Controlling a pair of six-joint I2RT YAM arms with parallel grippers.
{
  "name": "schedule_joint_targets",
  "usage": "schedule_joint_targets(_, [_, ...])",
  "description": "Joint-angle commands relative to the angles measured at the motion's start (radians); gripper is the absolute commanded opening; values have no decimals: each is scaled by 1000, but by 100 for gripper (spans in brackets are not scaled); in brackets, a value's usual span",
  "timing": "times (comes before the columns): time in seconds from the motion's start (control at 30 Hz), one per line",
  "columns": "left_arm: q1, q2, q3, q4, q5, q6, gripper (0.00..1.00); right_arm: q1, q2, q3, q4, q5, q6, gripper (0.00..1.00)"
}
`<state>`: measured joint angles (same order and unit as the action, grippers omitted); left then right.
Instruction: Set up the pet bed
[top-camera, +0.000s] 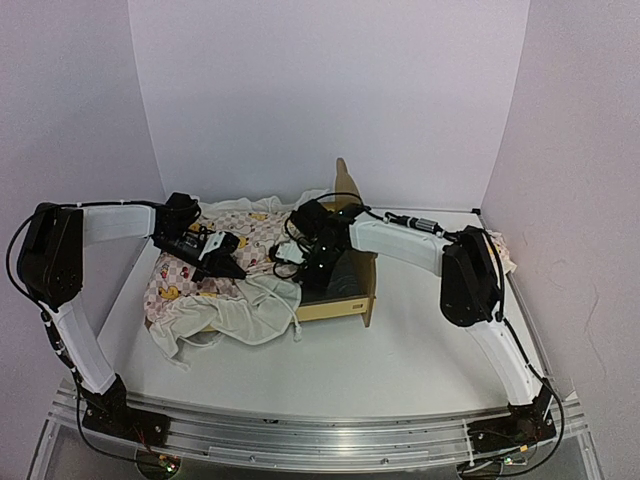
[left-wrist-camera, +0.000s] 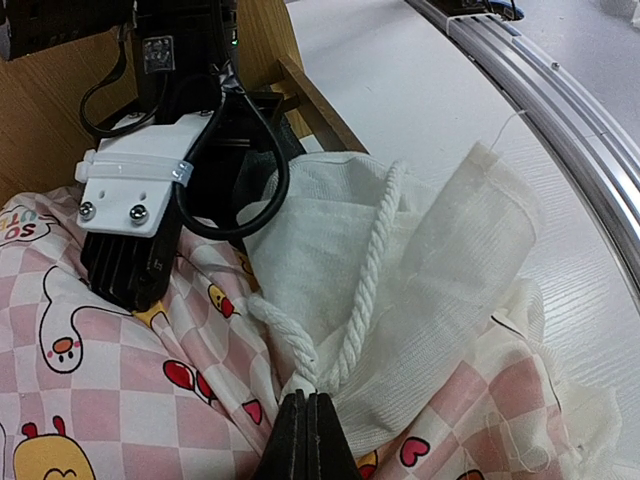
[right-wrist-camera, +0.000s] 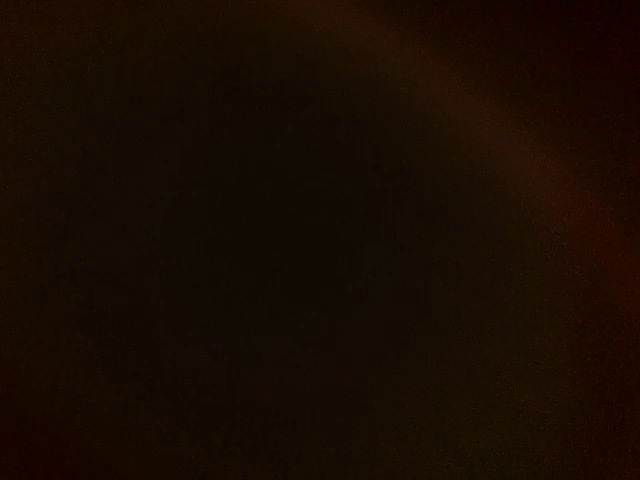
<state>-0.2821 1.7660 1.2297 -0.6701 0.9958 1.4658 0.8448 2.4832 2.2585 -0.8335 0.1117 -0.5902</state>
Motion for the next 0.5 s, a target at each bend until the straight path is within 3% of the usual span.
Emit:
schedule_joint_targets(0.0, [7,-38,6,3,31,-7,0,0,-48,-26,-6,-38,7,4])
schedule_joint_targets(0.1, [7,-39,9,3,39,-13,0,0,-139,-89,-6,-42,17,0])
schedule_joint_targets(0.33, [-4,-25,38,6,108,-54,0,24,-413,-338,-63,-110,-5,0])
schedule_joint_targets(0.47, [-35,-11,54,-5,129,-63,0,30,-460,-399,-159,-115,6,0])
